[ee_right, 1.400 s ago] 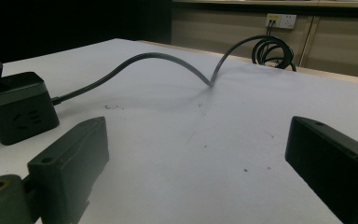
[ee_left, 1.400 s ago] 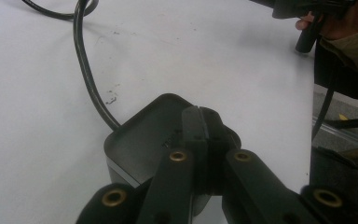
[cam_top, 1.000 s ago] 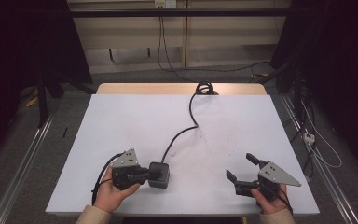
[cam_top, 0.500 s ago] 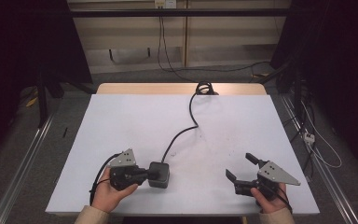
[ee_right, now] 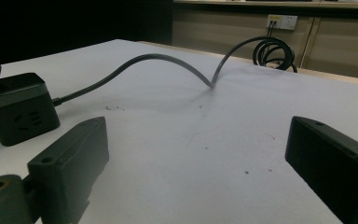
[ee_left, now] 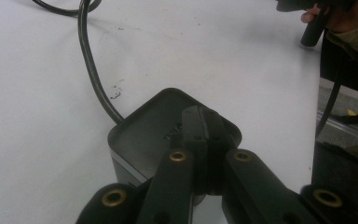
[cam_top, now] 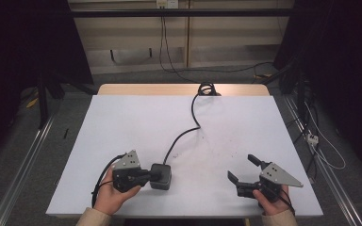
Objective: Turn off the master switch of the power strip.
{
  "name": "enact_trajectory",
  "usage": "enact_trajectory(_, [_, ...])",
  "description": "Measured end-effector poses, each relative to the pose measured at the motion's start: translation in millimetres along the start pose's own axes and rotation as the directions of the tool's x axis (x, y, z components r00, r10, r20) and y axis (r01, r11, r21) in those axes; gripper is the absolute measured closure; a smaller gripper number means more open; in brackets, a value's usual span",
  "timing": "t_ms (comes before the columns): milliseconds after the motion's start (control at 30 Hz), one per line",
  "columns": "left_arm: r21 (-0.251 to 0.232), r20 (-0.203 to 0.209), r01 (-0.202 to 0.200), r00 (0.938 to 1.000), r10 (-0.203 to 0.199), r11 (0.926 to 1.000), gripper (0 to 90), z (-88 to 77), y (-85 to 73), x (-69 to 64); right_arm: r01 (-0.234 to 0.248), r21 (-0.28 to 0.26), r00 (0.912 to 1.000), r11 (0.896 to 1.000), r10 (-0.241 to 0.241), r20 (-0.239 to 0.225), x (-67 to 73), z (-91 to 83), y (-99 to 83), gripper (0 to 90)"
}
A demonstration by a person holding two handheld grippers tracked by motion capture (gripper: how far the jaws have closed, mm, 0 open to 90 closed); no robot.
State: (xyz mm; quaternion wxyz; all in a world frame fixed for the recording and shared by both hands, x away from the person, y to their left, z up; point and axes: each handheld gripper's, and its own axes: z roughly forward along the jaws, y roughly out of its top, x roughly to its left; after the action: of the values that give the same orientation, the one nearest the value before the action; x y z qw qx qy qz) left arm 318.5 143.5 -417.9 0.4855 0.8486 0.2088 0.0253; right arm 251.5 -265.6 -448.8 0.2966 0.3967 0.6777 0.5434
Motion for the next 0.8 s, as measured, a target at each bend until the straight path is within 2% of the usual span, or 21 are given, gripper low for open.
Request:
enact_trajectory(133, [-0.018, -0.004, 0.01, 0.9999, -0.01, 0.9998, 90.0, -0.5, -2.0, 0.1, 0.001, -0.001, 1.0, 1.0, -0.001, -0.002, 0.3, 0.0, 0.1, 5.7])
enact_trajectory(367, [-0.013, 0.005, 0.027, 0.9996, -0.027, 0.9995, 90.0, 0.2, -0.2, 1.0, 0.003, 0.003, 1.0, 1.0, -0.003, -0.004, 0.6, 1.4, 0.1, 5.7])
enact_trajectory(633, [-0.007, 0.001, 0.03, 0.9996, -0.03, 0.9995, 90.0, 0.2, 0.7, 0.7, 0.002, 0.001, 1.0, 1.0, -0.002, -0.001, 0.3, 0.4, 0.4, 5.7])
enact_trajectory(733, [-0.032, 0.018, 0.053, 0.9985, -0.052, 0.9981, 90.0, -1.3, 0.6, 2.3, 0.002, 0.002, 1.0, 1.0, -0.002, -0.003, 0.4, 0.8, 0.2, 5.7])
enact_trajectory(800, [-0.025, 0.017, 0.06, 0.9981, -0.06, 0.9979, 90.0, -1.9, 1.5, 2.3, 0.002, 0.001, 1.0, 1.0, -0.002, -0.004, 0.2, 1.0, 0.1, 5.7])
